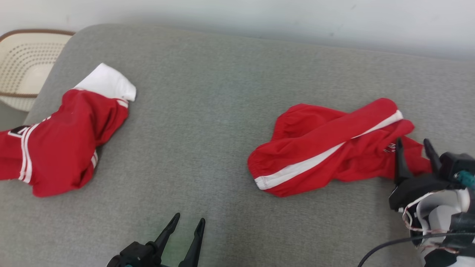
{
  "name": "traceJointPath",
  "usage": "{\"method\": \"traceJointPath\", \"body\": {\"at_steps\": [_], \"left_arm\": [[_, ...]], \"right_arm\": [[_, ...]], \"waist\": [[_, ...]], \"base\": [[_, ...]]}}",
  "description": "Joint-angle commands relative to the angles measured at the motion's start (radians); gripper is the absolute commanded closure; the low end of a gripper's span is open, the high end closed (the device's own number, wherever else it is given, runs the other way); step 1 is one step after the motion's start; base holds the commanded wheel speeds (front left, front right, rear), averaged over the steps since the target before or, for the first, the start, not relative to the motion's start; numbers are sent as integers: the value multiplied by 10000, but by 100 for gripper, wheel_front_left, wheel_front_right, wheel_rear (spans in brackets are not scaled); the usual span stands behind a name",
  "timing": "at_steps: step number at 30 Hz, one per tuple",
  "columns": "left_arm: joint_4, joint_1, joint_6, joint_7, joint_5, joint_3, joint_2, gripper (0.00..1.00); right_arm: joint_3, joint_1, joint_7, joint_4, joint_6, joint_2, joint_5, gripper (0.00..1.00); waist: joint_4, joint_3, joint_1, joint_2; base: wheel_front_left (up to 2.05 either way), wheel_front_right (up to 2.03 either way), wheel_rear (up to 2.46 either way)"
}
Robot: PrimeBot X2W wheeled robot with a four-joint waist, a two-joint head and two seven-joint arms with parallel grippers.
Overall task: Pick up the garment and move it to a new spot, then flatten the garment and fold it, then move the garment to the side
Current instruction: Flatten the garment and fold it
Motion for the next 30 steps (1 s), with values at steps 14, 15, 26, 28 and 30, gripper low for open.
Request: {"method": "traceJointPath", "body": {"at_steps": [14,15,26,28,30], "left_arm": [[207,224,-52,-40,192,-86,11,0],[222,251,-51,-40,190,-89,8,0],[208,330,-70,-40,213,-20,6,0],[194,290,-68,-40,226,12,6,0],[151,231,-70,-40,230,26,8,0]], "right_arm": [[96,-294,-1,459,-11,451,1803,0],[103,-350,-1,548,-11,430,1841,0],[-528,-407,-1,1361,-11,572,1580,78],[-550,-422,-1,1177,-11,643,1643,100],[-532,-406,-1,928,-11,700,1691,100]], "waist": [[326,-104,0,-1],[399,-110,0,-1],[560,-133,0,-1],[469,-123,0,-1],[342,-104,0,-1]], "base": [[0,0,0],[0,0,0],[0,0,0],[0,0,0],[0,0,0]]}}
